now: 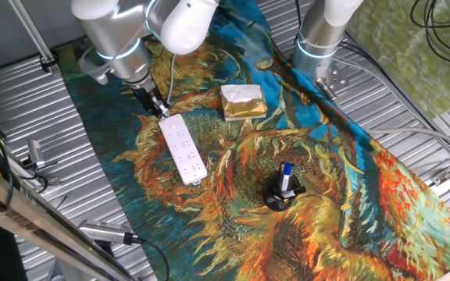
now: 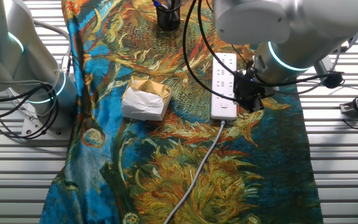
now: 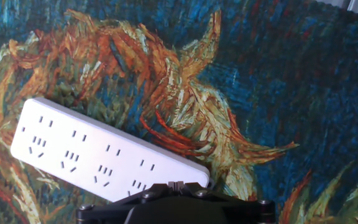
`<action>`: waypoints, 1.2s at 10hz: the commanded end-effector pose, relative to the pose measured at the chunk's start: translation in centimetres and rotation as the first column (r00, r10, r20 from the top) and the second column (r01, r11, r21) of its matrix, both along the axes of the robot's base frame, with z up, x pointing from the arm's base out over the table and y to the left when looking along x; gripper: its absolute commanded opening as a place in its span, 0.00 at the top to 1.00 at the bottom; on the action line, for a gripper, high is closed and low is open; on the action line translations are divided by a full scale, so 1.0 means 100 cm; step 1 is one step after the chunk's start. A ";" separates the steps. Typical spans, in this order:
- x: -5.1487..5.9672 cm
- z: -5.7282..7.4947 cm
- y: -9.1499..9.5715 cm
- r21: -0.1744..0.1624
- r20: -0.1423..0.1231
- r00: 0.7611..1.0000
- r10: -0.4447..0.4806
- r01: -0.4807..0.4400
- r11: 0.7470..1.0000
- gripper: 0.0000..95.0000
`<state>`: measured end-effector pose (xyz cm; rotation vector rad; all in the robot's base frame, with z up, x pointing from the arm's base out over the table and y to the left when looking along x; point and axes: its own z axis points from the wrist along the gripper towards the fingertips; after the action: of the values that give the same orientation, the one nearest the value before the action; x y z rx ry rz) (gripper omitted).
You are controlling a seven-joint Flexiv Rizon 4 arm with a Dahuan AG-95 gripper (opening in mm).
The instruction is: Turn on the power strip by pressing the button
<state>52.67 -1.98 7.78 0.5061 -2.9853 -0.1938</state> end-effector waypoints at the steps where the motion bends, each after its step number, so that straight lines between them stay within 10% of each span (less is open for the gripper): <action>1: -0.001 0.001 0.000 -0.001 -0.003 0.999 0.040 -0.040 0.999 1.00; 12: -0.009 -0.023 0.009 -0.017 -0.060 0.998 0.019 -0.020 1.000 1.00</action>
<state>51.68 -1.22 5.24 0.5234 -2.9148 -0.1781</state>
